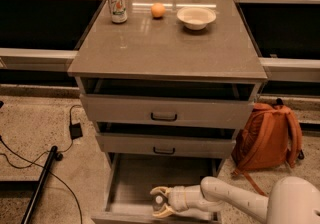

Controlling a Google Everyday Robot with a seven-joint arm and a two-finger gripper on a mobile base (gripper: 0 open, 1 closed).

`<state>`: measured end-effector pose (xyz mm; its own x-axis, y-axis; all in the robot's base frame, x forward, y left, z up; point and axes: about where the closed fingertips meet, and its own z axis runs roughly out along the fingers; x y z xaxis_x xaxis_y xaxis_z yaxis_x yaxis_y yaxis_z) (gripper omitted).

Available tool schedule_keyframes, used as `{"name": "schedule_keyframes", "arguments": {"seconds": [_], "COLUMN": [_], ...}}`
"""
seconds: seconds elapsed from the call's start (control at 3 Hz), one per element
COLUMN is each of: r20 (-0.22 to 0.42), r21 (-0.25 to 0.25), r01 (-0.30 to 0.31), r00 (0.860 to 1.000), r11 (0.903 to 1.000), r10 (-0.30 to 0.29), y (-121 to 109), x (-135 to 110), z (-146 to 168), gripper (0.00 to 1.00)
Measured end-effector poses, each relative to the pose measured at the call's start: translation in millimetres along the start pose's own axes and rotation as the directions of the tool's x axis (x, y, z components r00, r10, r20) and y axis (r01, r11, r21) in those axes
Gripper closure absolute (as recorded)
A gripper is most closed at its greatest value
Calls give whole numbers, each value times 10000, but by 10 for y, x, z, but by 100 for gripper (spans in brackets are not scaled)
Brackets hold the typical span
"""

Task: Pick water bottle from bottom drawer and place on counter

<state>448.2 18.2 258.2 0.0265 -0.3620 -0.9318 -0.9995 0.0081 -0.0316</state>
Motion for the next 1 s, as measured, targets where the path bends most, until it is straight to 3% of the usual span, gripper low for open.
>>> {"name": "schedule_keyframes", "arguments": {"seconds": [0.33,0.67,1.0], "r20": [12,962,1803], "r21": [-82,-91,225], "r01": [-56,288,1222], "r00": [10000,9950,9757], "r11": [10000,9995,9922], "r10": [56,-277,-1243], "y": [1,5,109], "x": [61,-312,-1018], "z": [74,-74,-561], "gripper": [65,88,100]}}
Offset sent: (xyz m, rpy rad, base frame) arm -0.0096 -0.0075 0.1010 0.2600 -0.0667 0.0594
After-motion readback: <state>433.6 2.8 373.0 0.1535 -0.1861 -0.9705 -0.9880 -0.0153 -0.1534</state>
